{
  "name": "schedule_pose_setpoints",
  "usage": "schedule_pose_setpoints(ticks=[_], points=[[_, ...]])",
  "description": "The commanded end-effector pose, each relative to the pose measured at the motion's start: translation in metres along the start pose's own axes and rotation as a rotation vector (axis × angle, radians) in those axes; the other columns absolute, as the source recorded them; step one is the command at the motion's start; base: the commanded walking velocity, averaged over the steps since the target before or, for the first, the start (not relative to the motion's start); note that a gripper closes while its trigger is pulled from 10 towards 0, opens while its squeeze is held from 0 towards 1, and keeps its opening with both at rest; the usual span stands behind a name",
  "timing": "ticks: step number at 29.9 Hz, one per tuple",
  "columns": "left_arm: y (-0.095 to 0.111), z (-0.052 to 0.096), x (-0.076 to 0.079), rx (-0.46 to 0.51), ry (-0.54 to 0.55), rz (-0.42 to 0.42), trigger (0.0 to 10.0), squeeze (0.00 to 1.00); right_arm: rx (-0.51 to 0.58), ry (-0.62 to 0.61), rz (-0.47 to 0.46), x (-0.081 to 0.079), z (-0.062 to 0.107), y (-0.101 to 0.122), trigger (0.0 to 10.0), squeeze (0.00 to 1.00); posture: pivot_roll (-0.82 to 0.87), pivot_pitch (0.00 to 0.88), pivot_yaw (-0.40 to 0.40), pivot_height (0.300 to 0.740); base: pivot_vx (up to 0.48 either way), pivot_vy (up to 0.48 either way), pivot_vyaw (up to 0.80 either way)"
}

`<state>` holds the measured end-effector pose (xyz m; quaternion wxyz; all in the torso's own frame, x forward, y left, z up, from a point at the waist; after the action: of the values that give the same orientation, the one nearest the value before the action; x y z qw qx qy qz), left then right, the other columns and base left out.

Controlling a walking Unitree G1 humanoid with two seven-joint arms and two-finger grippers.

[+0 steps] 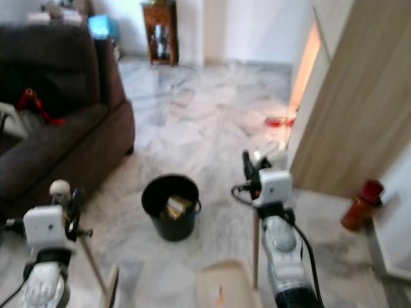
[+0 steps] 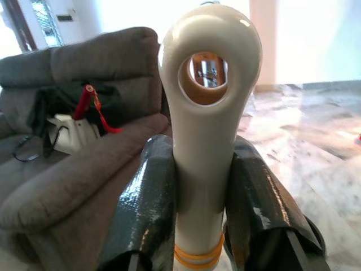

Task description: Sweep floor

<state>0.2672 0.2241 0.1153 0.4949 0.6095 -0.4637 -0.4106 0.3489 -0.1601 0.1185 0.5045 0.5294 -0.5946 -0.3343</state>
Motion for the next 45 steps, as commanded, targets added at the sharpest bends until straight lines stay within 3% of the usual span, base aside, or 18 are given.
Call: schedule_pose_setpoints(ticks=[1, 6, 20, 34, 45], points=[[0.005, -0.004, -0.006, 0.031, 0.028, 0.0, 10.0, 0.0, 0.006, 0.011, 0.016, 0.0, -0.004, 0.003, 10.0, 0.0, 0.09, 0.0, -0.004, 0.74, 0.0, 0.0, -0.77], [0.002, -0.003, -0.013, 0.028, 0.053, 0.003, 10.0, 0.0, -0.02, -0.002, 0.03, 0.005, -0.001, -0.005, 10.0, 0.0, 0.09, 0.0, -0.005, 0.74, 0.0, 0.0, -0.8], [0.009, -0.014, -0.006, 0.061, 0.034, 0.018, 10.0, 0.0, -0.044, -0.042, 0.07, 0.018, -0.004, -0.01, 10.0, 0.0, 0.09, 0.0, 0.002, 0.74, 0.0, 0.0, -0.79], [0.015, -0.025, 0.001, 0.087, 0.004, 0.034, 10.0, 0.0, -0.015, -0.085, 0.05, 0.014, -0.006, -0.002, 10.0, 0.0, 0.06, 0.0, 0.041, 0.74, 0.0, 0.0, -0.78], [0.017, -0.027, 0.005, 0.096, -0.001, 0.037, 10.0, 0.0, 0.012, -0.083, 0.045, 0.011, -0.011, 0.007, 10.0, 0.0, 0.07, 0.0, 0.026, 0.74, 0.0, 0.0, -0.78]])
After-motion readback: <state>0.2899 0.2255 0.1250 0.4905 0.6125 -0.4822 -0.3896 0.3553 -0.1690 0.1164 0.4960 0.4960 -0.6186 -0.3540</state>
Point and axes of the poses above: a point about 5 cm out from each wrist's last joint towards the gripper, its own z axis pointing back from the gripper into the wrist, its own y axis along the axis of the wrist's last joint, x = y × z, the point moved 5 cm from there along -z, pointing out of the wrist towards the gripper, and after that the axes turned 7 degrees about z, right-handed, at the moved point
